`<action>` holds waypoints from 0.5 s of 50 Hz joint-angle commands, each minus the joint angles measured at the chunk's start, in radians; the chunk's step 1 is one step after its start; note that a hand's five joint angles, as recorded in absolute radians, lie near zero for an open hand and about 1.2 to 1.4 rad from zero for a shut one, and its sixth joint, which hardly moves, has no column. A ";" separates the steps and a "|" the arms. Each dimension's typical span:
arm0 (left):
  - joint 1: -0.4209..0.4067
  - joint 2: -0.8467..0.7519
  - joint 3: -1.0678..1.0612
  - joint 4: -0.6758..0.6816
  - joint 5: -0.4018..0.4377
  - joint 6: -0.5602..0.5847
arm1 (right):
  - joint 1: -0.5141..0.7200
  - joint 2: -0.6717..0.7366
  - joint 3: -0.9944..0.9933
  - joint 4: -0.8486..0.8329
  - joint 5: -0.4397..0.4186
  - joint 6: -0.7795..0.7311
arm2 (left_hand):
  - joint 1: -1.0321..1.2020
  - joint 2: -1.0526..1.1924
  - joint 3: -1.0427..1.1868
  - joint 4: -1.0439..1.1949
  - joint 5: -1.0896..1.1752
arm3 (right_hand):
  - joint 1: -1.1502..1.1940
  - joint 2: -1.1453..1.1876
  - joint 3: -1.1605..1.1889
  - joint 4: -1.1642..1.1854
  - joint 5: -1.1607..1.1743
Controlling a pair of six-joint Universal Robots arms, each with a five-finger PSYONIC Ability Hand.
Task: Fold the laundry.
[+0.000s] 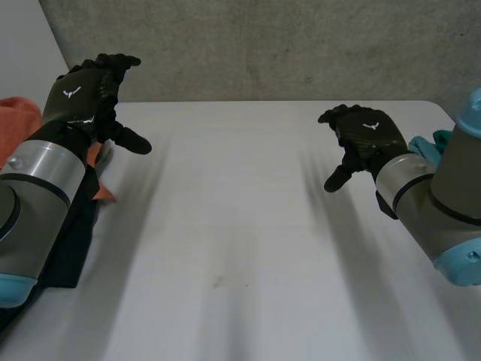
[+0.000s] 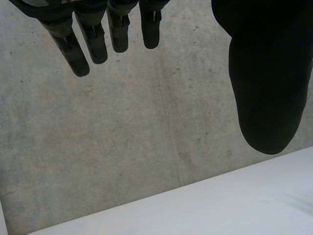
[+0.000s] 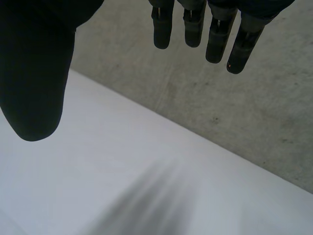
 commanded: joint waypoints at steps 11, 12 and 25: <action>0.022 -0.106 0.143 -0.122 -0.009 0.423 | -0.008 -0.061 -0.003 0.003 0.001 0.016 | -0.028 -0.029 -0.033 -0.029 -0.047 | -0.030 -0.045 -0.033 -0.058 -0.068; 0.025 -0.116 0.152 -0.130 -0.009 0.472 | -0.007 -0.061 -0.002 0.003 -0.001 0.015 | -0.028 -0.029 -0.033 -0.029 -0.047 | -0.030 -0.045 -0.033 -0.058 -0.068; 0.294 -0.414 0.386 -0.100 -0.098 0.862 | 0.010 -0.055 0.006 0.004 -0.012 -0.007 | -0.028 -0.029 -0.033 -0.029 -0.047 | -0.030 -0.045 -0.033 -0.058 -0.068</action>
